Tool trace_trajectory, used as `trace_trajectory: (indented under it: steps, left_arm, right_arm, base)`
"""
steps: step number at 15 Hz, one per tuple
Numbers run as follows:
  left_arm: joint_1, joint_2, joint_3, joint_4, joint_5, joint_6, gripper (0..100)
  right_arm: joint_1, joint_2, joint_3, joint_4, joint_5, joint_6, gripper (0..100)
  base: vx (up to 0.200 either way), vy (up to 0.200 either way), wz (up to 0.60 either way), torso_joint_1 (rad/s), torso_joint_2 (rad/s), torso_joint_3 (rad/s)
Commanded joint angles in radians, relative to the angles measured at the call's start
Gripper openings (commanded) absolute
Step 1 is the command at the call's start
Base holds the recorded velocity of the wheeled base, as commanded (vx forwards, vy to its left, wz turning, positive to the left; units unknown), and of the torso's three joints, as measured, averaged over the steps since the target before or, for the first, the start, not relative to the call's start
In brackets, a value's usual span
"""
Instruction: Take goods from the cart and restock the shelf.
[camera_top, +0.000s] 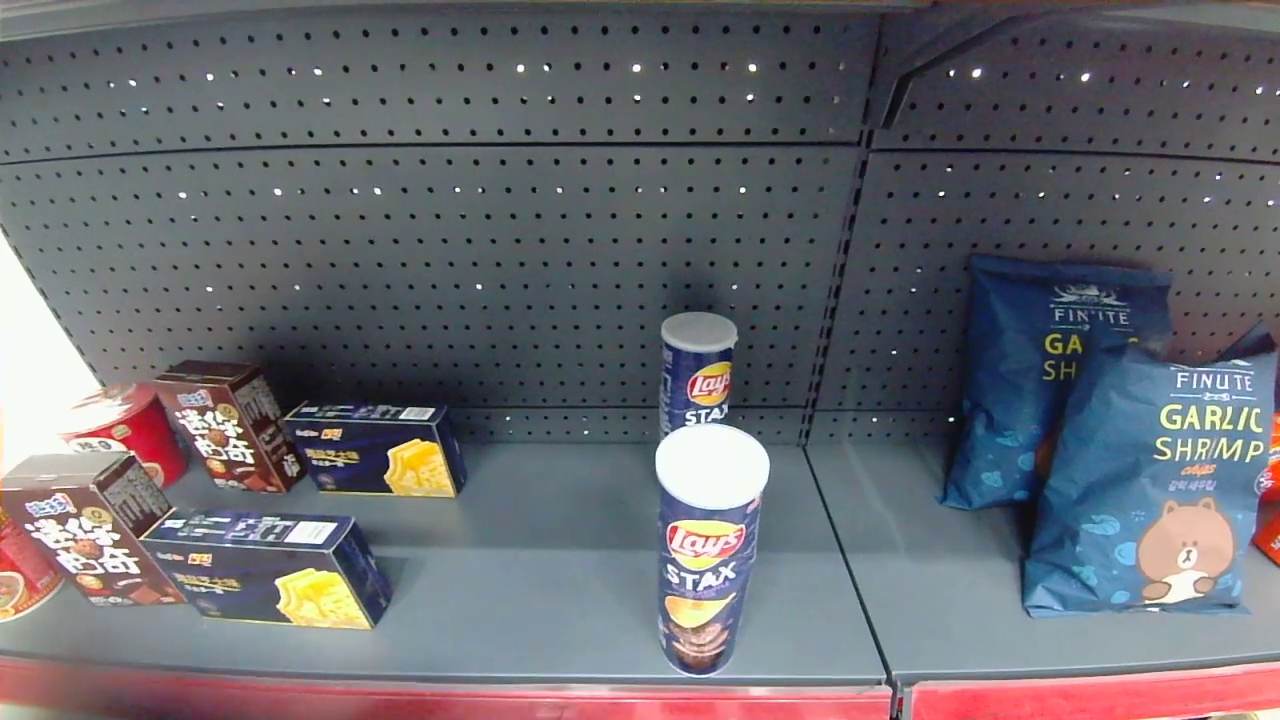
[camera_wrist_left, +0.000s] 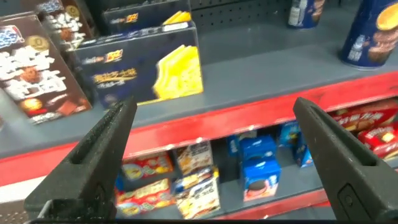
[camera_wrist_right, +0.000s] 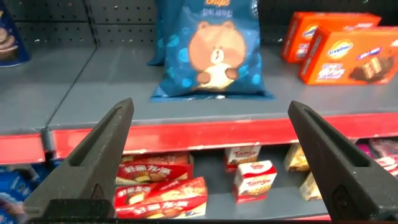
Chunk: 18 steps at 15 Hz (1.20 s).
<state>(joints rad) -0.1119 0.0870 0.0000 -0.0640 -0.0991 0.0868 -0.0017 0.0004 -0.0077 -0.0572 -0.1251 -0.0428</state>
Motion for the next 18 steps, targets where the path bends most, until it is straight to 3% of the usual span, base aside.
trace_trajectory:
  steps: [1, 8, 12, 18]
  left_arm:
    - [0.001, 0.002, 0.000, 0.000, -0.001, -0.001, 100]
    - [0.001, 0.002, 0.000, 0.000, -0.002, -0.002, 100]
    - [0.001, 0.000, 0.000, 0.000, -0.022, -0.052, 100]
    - [0.001, 0.002, 0.000, 0.000, -0.028, -0.058, 100]
  right_arm:
    - [0.002, 0.001, 0.000, 0.000, 0.001, 0.000, 100]
    - [0.002, 0.003, 0.000, 0.000, 0.001, 0.000, 100]
    - [0.002, 0.003, 0.000, 0.002, 0.001, 0.000, 100]
    - [0.002, 0.001, 0.000, 0.002, 0.015, 0.000, 100]
  base:
    - [0.000, 0.000, 0.00, 0.000, 0.00, 0.000]
    - [0.000, 0.000, 0.00, 0.000, 0.00, 0.000]
    - [0.000, 0.100, 0.00, 0.002, 0.00, -0.001]
    - [0.000, 0.033, 0.00, -0.001, 0.00, 0.001]
